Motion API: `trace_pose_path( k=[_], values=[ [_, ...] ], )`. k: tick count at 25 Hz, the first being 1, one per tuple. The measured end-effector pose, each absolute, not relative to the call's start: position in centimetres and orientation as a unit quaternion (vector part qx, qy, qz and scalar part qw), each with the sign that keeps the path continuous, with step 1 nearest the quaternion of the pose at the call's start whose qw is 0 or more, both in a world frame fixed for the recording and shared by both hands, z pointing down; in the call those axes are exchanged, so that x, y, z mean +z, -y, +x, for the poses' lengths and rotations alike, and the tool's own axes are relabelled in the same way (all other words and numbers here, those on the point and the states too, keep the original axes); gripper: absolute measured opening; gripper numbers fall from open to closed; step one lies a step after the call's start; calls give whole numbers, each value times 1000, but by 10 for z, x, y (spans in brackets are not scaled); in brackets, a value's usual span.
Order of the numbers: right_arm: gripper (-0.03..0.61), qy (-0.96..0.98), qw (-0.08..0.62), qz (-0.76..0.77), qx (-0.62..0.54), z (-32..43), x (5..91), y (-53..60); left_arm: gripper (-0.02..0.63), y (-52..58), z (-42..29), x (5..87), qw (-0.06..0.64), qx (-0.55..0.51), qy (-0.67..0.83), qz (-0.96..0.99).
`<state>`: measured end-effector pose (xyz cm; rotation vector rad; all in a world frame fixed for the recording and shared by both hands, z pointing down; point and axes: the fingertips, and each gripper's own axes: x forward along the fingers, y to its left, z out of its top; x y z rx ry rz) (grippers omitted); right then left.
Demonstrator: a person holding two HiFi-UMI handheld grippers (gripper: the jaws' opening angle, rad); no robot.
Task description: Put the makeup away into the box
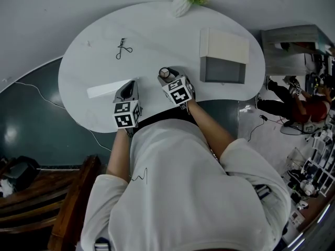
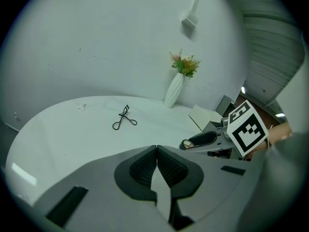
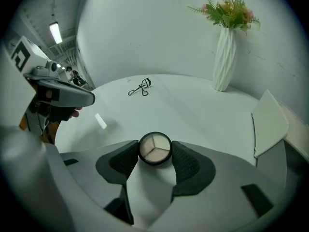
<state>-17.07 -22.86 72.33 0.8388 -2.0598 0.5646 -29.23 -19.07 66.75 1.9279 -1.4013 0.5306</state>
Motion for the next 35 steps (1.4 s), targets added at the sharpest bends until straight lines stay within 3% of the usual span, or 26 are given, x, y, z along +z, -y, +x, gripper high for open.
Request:
trace_pose_path(
  k=[18,35],
  values=[
    [215,845,304,370,239,-126,641,262,18,238,-203,630,301,200,505,784],
    [214,829,279,429,224,-33,605,270,18,267,-110,610,272,201,445,829]
  ],
)
